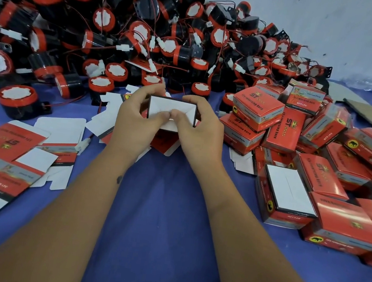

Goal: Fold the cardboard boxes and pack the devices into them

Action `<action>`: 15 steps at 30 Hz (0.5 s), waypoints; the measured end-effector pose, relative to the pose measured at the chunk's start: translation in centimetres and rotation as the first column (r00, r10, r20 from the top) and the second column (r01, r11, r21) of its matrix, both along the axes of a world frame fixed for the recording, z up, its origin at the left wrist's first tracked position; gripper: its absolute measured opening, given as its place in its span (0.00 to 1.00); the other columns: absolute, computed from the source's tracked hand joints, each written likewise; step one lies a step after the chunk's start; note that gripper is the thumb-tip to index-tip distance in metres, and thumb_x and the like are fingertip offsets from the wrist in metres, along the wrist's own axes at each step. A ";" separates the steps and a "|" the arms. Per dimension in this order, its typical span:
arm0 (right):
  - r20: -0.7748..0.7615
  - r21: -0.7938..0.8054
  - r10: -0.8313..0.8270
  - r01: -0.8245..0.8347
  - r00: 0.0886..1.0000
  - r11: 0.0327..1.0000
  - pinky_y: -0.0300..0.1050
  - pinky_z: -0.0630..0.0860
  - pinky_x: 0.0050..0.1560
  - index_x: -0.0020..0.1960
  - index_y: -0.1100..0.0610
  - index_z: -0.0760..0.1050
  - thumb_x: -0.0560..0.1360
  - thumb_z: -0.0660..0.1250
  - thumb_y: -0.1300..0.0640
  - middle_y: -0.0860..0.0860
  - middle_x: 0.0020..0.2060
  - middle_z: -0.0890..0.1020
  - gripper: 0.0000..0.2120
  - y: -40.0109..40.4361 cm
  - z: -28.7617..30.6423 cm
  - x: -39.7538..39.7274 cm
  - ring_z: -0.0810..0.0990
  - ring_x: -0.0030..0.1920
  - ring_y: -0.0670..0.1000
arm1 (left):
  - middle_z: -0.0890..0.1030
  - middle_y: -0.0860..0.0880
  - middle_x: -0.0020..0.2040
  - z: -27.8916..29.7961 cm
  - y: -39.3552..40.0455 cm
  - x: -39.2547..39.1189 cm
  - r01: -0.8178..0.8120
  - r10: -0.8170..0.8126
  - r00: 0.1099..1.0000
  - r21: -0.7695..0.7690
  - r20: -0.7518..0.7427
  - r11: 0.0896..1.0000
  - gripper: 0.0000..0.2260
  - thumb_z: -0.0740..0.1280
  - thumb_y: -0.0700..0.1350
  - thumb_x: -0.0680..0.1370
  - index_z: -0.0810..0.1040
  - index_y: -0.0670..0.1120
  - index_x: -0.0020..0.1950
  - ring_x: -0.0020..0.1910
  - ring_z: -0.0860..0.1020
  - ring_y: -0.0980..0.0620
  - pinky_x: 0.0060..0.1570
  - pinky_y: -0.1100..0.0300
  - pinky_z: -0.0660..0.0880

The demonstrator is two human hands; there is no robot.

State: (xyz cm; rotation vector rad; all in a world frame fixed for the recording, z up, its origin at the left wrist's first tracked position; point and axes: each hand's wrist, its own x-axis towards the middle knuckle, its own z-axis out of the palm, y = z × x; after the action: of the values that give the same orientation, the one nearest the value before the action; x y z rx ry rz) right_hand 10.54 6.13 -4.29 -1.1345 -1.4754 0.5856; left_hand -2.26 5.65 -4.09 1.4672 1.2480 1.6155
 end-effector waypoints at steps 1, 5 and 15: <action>-0.078 -0.047 0.013 -0.017 0.997 0.999 0.31 0.75 0.43 0.58 0.46 0.78 0.78 0.66 0.54 0.36 0.45 0.81 0.09 0.1 0.2 0.2 0.79 0.47 0.35 | 0.80 0.60 0.58 -0.1 0.0 0.0 -0.005 0.005 1.000 0.009 -0.012 1.000 0.19 0.71 0.37 0.75 0.77 0.57 0.61 0.58 0.78 0.61 0.62 0.55 0.77; -0.513 -0.267 0.083 -0.251 0.854 0.931 0.29 0.76 0.45 0.59 0.51 0.78 0.83 0.58 0.49 0.40 0.48 0.85 0.12 0.2 1.6 0.7 0.81 0.47 0.35 | 0.75 0.59 0.70 -0.8 0.4 0.2 0.170 -0.146 0.968 -0.104 0.205 0.980 0.27 0.68 0.54 0.72 0.70 0.64 0.70 0.66 0.75 0.59 0.68 0.52 0.72; -0.422 -0.171 0.068 -0.153 0.904 0.973 0.26 0.73 0.45 0.68 0.52 0.74 0.81 0.60 0.60 0.44 0.58 0.78 0.16 -0.7 1.7 0.3 0.77 0.47 0.33 | 0.60 0.51 0.80 -0.5 -0.2 1.6 0.379 -0.369 0.904 -0.008 0.214 0.925 0.26 0.62 0.69 0.76 0.54 0.79 0.71 0.76 0.65 0.46 0.73 0.39 0.62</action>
State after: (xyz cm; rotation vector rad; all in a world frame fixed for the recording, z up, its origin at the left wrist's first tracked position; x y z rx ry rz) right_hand 10.82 5.45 -2.60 -1.0043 -1.1330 1.0088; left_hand -0.63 5.45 -4.57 1.3665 0.8214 1.4226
